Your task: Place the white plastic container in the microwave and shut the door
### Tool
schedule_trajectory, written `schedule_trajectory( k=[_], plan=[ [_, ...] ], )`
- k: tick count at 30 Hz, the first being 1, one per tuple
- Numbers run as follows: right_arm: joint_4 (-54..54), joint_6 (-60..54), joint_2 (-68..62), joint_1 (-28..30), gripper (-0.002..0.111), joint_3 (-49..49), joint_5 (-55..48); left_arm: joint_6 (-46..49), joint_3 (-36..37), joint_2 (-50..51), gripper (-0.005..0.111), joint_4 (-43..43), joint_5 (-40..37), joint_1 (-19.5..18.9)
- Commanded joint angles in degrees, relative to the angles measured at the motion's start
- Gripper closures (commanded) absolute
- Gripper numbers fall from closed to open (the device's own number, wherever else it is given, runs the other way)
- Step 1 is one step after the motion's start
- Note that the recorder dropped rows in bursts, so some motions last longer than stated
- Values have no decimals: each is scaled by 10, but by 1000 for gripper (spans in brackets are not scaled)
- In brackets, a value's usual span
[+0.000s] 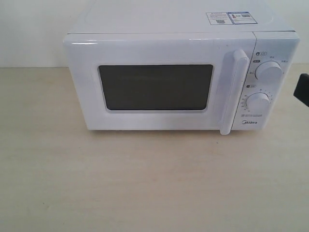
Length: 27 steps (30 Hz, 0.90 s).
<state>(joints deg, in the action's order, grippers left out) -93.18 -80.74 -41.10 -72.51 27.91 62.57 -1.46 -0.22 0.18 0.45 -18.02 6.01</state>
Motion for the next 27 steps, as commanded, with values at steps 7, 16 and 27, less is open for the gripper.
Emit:
schedule_trajectory(
  k=[7, 16, 27],
  plan=[
    [8, -1, 5, -1, 108, -1, 17, -7, 2, -2, 102, -4, -1, -2],
    [8, -1, 7, -1, 108, -1, 22, -7, 2, -2, 102, -4, -1, -2],
    [-44, 74, 84, 157, 108, -2, -165, -7, 2, -2, 102, -4, -1, -2]
  ],
)
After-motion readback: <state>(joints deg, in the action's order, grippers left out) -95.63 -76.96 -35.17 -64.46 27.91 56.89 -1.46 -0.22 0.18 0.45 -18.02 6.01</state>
